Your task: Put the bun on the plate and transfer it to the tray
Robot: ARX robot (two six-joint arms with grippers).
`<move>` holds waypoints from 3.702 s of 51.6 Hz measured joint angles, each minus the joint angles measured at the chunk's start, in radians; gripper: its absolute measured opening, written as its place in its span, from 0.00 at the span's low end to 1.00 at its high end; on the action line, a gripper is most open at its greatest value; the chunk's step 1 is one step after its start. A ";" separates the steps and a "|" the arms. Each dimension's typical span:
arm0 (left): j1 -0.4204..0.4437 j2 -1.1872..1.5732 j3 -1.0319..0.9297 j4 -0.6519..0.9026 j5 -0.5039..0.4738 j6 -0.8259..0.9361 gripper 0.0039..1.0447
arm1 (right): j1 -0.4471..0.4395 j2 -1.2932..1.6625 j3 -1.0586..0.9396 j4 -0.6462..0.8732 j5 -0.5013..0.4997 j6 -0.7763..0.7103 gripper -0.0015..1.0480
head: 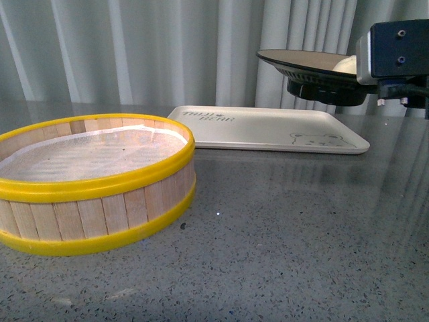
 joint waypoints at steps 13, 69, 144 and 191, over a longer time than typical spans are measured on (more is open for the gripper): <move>0.000 0.000 0.000 0.000 0.000 0.000 0.94 | 0.011 0.182 0.243 -0.142 -0.021 -0.021 0.03; 0.000 0.000 0.000 0.000 0.000 0.000 0.94 | 0.028 0.437 0.473 -0.200 0.031 -0.088 0.03; 0.000 0.000 0.000 0.000 0.000 0.000 0.94 | 0.044 -0.166 -0.021 0.185 0.121 0.748 0.92; 0.000 0.000 0.000 0.000 0.000 0.000 0.94 | -0.036 -0.739 -0.990 0.554 0.454 1.575 0.02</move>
